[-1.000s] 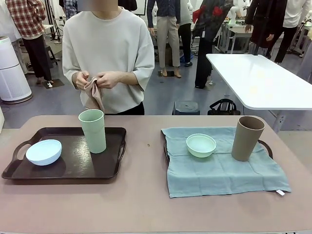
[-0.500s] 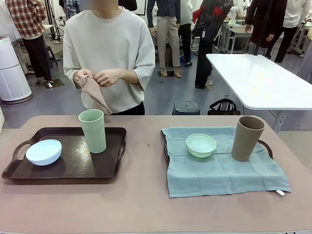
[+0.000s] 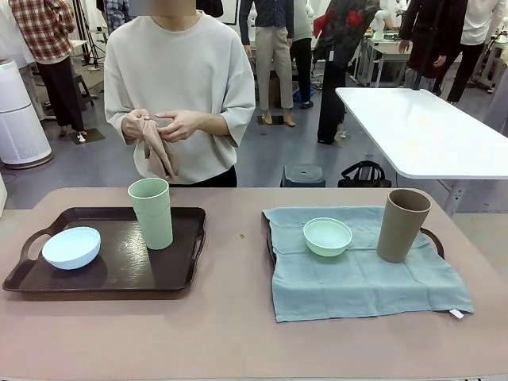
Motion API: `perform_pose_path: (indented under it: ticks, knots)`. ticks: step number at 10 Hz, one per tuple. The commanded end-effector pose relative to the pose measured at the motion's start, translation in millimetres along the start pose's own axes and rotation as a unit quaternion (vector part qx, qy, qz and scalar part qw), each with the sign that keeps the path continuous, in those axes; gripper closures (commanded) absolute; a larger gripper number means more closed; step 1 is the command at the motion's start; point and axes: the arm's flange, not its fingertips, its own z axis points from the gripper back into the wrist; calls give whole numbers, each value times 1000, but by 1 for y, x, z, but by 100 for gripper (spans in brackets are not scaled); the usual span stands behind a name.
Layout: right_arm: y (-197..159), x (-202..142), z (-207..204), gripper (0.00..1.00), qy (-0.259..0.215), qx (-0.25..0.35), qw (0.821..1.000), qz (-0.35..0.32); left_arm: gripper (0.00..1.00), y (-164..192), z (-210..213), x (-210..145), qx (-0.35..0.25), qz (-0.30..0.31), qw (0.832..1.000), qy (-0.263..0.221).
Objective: Set up a tray with a mat and arrange the tableware.
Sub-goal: Pick up the Picnic Bowl and Reusable plastic cup from the Handle tray in front of the human's position and hold them in the air.
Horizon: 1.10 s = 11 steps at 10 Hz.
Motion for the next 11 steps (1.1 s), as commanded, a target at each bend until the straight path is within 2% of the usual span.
perform_pose_path:
  ticks: [1, 4, 5, 6, 8, 9, 10, 11]
  knots:
    - [27, 22, -61, 0, -1, -26, 997, 74, 0, -25, -5, 0, 75, 9, 997, 29]
    - [76, 61, -169, 0, -7, -53, 981, 188, 0, -67, 11, -6, 106, 40, 994, 3]
    - [89, 75, -213, 0, -2, -46, 974, 221, 0, -79, 12, -6, 122, 44, 992, -1]
    - [91, 83, -255, 0, 10, -62, 966, 251, 0, -90, 16, -9, 129, 49, 990, -12]
    - [73, 105, -335, 0, 40, -112, 965, 234, 0, -111, 19, -16, 127, 40, 991, -10]
    - [64, 109, -363, 0, 65, -131, 965, 219, 0, -113, 17, -21, 122, 50, 991, -1]
    - [58, 116, -381, 0, 77, -143, 965, 205, 0, -106, 13, -16, 117, 75, 990, 16]
    - [55, 117, -385, 0, 85, -126, 969, 194, 0, -95, 7, -6, 104, 100, 988, 56]
